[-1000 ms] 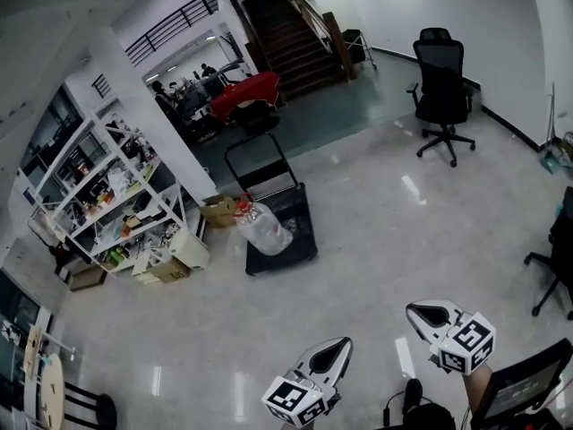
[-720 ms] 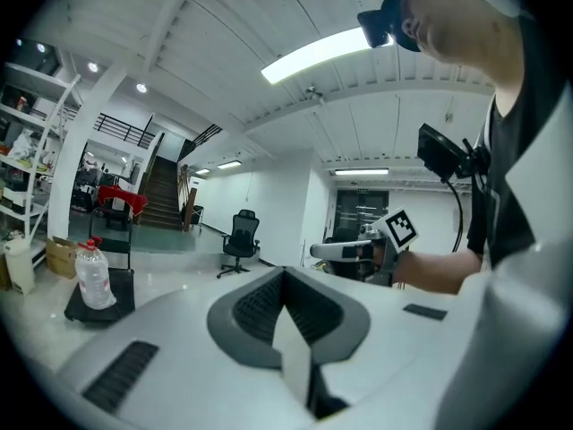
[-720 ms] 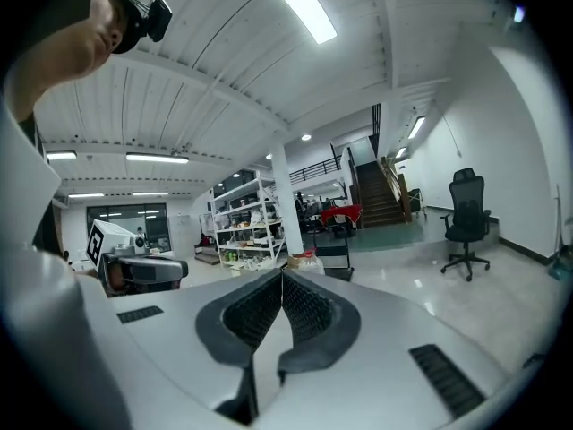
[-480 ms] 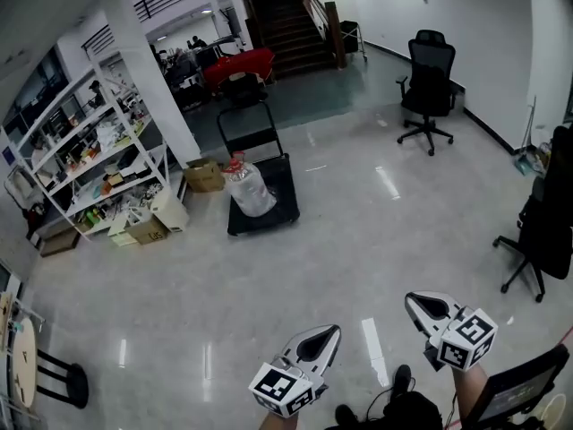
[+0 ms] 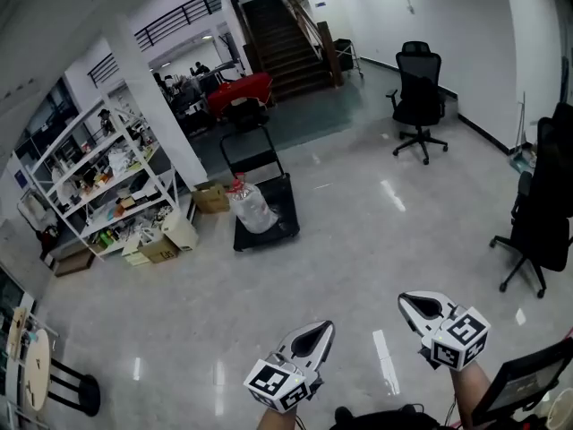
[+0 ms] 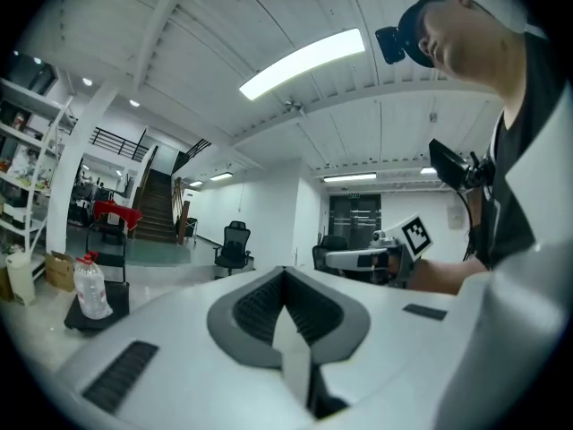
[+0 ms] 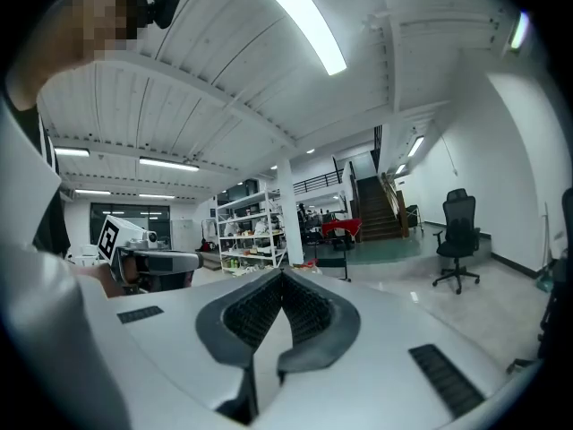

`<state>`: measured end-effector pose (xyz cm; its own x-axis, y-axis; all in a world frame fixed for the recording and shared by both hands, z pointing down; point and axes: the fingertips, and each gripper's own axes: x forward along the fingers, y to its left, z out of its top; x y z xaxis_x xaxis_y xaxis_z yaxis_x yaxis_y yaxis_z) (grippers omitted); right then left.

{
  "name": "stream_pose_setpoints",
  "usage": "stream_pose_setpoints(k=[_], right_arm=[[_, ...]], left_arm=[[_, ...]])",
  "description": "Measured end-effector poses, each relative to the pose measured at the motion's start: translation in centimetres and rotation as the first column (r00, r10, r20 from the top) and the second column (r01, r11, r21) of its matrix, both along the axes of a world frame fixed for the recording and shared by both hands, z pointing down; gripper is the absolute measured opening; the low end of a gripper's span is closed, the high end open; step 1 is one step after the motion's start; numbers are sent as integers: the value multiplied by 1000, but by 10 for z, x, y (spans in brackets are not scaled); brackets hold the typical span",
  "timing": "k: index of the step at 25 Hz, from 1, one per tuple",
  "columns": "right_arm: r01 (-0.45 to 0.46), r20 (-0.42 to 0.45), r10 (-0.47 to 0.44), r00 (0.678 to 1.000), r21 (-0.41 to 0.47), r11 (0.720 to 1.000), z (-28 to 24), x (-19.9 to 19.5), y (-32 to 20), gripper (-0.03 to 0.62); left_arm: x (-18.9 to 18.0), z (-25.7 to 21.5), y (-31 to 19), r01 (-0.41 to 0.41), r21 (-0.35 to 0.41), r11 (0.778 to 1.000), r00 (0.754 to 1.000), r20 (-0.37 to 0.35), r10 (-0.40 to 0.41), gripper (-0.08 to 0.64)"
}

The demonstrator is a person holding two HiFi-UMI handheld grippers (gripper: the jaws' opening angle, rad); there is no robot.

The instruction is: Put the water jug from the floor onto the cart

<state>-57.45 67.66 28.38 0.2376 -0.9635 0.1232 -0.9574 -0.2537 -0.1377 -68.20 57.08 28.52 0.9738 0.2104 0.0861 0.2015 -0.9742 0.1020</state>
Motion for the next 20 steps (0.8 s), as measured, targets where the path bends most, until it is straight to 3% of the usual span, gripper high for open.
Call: stream_pose_setpoints(k=[7, 20], right_arm=[[-62, -45, 61, 997, -19, 998, -4, 13, 50, 3], [-65, -49, 64, 997, -31, 997, -8, 8, 43, 2]], left_arm=[[-2, -4, 24, 94, 5, 996, 995, -15, -94, 0], [-18, -8, 17, 139, 2, 990, 990, -34, -139, 0]])
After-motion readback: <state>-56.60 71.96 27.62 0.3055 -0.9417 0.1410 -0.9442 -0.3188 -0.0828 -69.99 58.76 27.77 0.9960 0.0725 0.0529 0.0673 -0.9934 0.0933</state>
